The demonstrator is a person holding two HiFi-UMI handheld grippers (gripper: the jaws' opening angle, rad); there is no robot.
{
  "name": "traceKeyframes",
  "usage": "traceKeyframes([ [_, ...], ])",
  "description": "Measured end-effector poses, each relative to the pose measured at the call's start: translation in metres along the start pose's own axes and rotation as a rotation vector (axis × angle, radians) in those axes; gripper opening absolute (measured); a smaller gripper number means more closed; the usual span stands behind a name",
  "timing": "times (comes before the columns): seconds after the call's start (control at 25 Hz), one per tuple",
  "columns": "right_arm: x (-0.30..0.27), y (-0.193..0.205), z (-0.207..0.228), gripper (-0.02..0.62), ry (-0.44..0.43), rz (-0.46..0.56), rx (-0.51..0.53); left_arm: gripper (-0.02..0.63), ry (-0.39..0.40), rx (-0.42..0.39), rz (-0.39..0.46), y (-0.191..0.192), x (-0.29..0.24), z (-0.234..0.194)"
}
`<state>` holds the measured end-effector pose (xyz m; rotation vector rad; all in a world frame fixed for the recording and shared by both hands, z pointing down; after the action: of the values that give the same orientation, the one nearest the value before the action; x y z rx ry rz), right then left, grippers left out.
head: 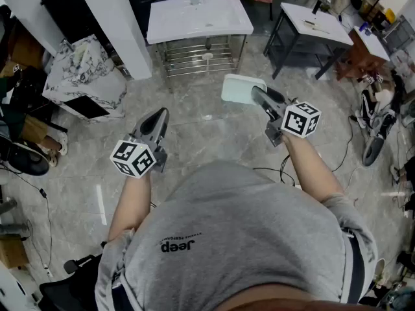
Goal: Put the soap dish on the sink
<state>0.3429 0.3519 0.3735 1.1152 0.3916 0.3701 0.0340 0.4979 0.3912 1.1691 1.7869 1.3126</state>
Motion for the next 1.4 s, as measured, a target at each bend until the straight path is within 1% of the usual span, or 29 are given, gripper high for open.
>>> traceKeyframes([
  [0.36,0.005,-0.004,0.006,0.13,-0.007,0.007,0.003,0.014,0.002,-0.007,-0.004,0.001,-0.007,0.007],
  [0.6,0.016,-0.01,0.017,0.132,-0.012,0.008,0.002,0.014,-0.004,-0.017,-0.007,0.002,-0.018,0.022],
  [0.88,0.039,-0.024,0.037,0.133,-0.049,0.015,0.013,0.014,-0.026,-0.029,0.0,0.004,-0.039,0.05],
  [1.2,0.073,-0.033,0.075,0.133,-0.073,0.006,0.015,0.014,-0.033,-0.017,0.009,0.019,-0.076,0.091],
  [1.4,0.069,-0.031,0.094,0.133,-0.076,-0.003,0.004,0.014,-0.045,-0.004,-0.001,0.025,-0.09,0.084],
])
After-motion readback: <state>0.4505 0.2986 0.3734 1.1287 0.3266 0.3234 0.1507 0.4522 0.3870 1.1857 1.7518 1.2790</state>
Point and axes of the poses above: the fingertips, and each gripper's own axes: x backward along the fingers, z to its right, y out of its underside, the point moved 5 cm from there along x, backward along the fingers, and after that the axes turned 2 degrees about z, right-handed, at the moved point
